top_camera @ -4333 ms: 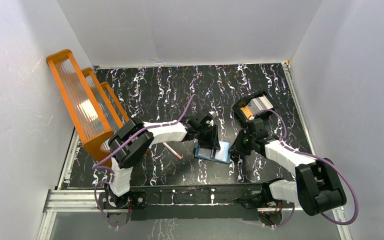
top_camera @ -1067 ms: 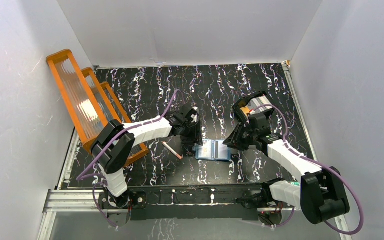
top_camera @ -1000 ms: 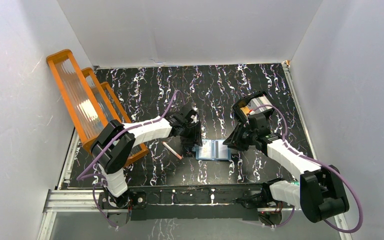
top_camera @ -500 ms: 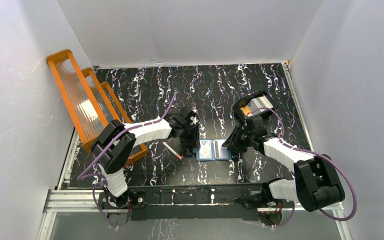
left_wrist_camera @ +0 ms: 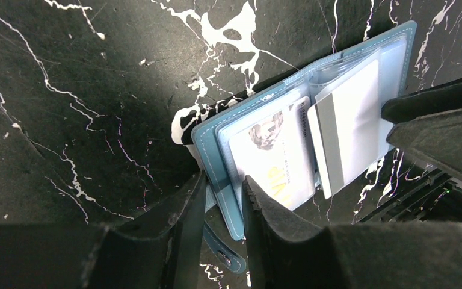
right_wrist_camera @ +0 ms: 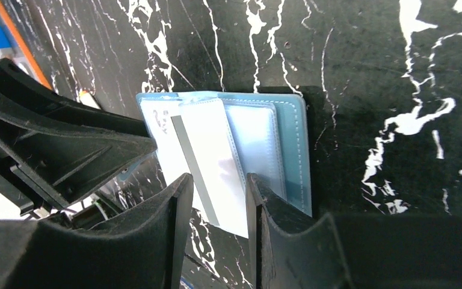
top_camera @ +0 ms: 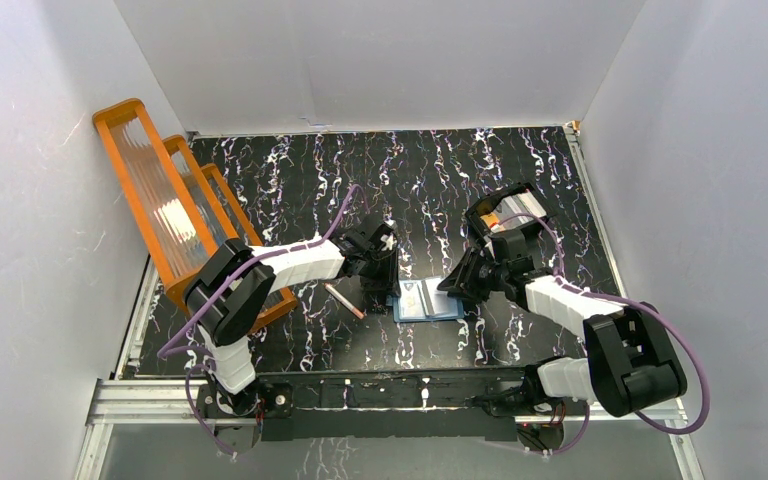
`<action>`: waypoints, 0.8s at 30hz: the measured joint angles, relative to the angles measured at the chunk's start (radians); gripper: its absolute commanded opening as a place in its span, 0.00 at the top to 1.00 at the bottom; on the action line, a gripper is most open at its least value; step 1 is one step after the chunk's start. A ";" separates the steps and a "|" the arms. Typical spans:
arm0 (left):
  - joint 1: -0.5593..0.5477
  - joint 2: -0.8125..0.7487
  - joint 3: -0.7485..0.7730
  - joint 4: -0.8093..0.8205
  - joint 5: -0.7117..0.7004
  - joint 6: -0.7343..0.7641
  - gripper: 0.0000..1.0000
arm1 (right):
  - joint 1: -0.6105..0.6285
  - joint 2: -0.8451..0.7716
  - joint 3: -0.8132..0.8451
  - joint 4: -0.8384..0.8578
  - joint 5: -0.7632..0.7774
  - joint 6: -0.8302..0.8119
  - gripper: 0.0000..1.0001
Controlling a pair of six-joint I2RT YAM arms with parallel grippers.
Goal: Put the credit cards into the card holder
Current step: Turn over the card slot in the card holder.
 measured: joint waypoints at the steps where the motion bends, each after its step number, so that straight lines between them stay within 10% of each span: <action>1: 0.000 0.000 0.000 0.003 0.000 0.000 0.74 | 0.000 0.000 -0.008 0.015 -0.011 0.005 0.54; 24: 0.001 -0.002 -0.009 0.024 0.027 -0.009 0.62 | 0.062 0.025 -0.029 0.342 -0.227 0.261 0.55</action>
